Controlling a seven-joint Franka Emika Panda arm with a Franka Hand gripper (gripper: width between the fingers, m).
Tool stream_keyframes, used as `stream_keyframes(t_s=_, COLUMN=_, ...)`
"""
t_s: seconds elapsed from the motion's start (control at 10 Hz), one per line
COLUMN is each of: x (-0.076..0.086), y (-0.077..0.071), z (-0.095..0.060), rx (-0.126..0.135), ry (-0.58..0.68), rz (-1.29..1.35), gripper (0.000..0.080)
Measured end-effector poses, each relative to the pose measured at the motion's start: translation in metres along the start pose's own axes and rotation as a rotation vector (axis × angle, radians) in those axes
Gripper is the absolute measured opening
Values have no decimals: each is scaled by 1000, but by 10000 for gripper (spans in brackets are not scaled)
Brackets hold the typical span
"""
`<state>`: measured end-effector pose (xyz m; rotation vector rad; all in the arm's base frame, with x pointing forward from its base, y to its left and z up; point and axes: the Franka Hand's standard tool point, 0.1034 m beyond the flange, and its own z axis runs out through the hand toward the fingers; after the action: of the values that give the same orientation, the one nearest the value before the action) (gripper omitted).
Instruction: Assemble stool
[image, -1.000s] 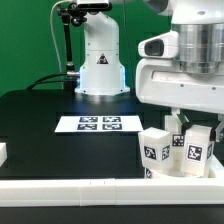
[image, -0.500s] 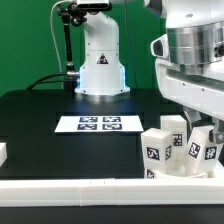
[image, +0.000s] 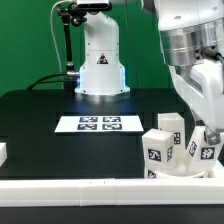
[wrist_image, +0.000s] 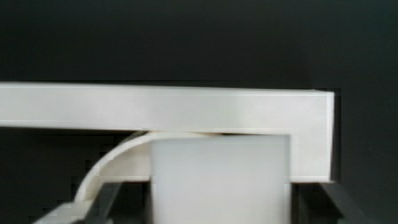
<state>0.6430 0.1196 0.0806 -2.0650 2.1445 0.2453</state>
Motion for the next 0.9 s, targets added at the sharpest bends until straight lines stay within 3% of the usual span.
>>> stream_keyframes(t_s=0.2, x=-4, y=-1, z=2, rx=20, ry=-5, rz=154, gripper=340)
stream_keyframes(t_s=0.4, x=-5, y=-2, z=2, rx=23, ry=-1, rz=230, gripper=340)
stream_keyframes(t_s=0.6, x=-3, y=0, z=0, rx=-2, ry=-14, rz=325, gripper=340)
stream_keyframes(t_s=0.9, x=-4, y=-1, z=0, rx=0, ry=-35, rz=384, gripper=340)
